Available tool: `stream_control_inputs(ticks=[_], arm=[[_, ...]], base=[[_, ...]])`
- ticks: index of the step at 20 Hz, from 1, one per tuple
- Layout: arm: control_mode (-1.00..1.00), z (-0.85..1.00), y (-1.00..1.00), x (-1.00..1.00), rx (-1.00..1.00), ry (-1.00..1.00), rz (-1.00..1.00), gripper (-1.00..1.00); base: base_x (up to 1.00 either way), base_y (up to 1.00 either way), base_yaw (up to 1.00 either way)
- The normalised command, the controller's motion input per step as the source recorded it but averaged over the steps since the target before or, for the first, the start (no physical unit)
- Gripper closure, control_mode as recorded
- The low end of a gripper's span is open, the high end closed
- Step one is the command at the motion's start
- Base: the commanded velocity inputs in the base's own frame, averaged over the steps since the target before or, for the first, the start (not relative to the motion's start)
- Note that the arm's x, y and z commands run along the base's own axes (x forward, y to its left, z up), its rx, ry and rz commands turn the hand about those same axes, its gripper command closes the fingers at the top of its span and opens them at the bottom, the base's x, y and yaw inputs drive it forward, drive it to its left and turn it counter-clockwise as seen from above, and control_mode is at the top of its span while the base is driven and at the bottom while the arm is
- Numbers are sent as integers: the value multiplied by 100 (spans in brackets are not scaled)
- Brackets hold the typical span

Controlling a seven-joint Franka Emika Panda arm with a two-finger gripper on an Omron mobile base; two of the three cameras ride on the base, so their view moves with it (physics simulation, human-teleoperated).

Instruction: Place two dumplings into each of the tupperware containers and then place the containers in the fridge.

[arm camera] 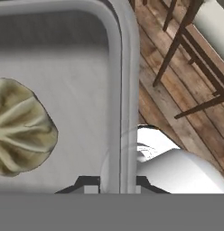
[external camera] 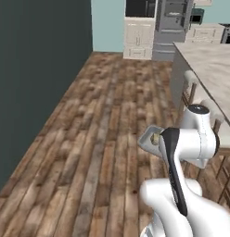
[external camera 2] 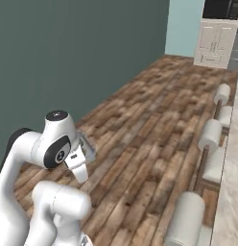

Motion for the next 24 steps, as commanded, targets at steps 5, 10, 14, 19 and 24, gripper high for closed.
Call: stream_control_inputs(ticks=[5, 10, 14, 19, 24], arm=[[100, 0, 0, 0, 0, 0, 0, 100], [100, 0, 0, 0, 0, 0, 0, 100], [100, 0, 0, 0, 0, 0, 0, 100], [100, 0, 0, 0, 0, 0, 0, 100], [100, 0, 0, 0, 0, 0, 0, 100]], base=[[100, 0, -28], [100, 7, -21], [100, 15, -17], [100, 17, -15], [100, 17, -13]])
